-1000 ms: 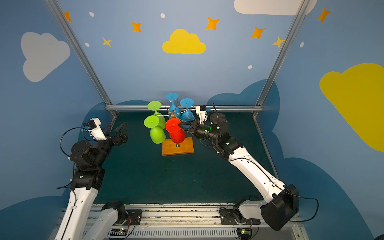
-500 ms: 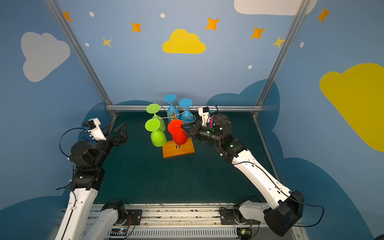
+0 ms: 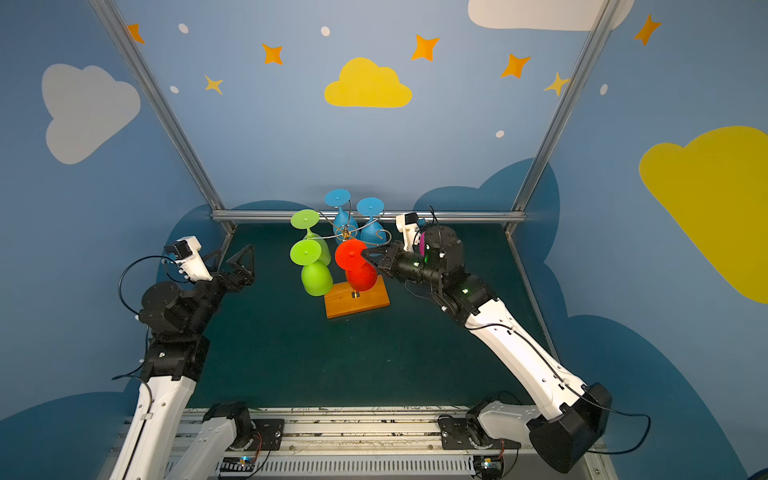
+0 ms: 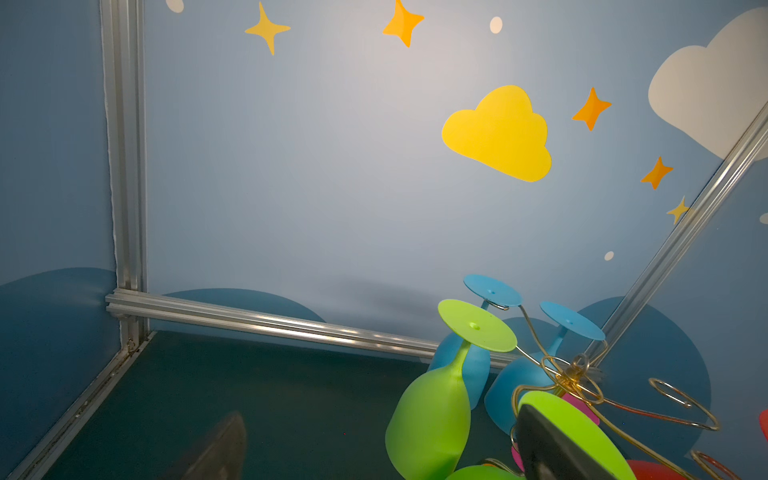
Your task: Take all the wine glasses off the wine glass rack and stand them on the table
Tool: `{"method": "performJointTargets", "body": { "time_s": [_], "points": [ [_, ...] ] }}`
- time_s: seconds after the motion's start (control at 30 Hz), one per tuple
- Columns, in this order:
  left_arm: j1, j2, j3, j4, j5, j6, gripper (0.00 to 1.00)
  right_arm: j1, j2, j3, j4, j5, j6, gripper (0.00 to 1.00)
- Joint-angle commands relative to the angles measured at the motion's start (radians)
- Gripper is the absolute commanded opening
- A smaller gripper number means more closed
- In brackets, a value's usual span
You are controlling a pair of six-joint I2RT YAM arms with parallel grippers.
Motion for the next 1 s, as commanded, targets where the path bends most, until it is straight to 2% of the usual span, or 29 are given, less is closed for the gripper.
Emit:
{"method": "performJointTargets", "body": {
  "time_s": [0.0, 0.97],
  "points": [
    [0.003, -0.011, -0.006, 0.023, -0.008, 0.000, 0.99, 0.015, 0.009, 0.036, -0.001, 0.001, -0.008, 0.00],
    [0.003, -0.011, -0.007, 0.024, -0.009, 0.000, 0.99, 0.062, 0.086, 0.110, 0.001, 0.017, -0.001, 0.00]
  ]
}}
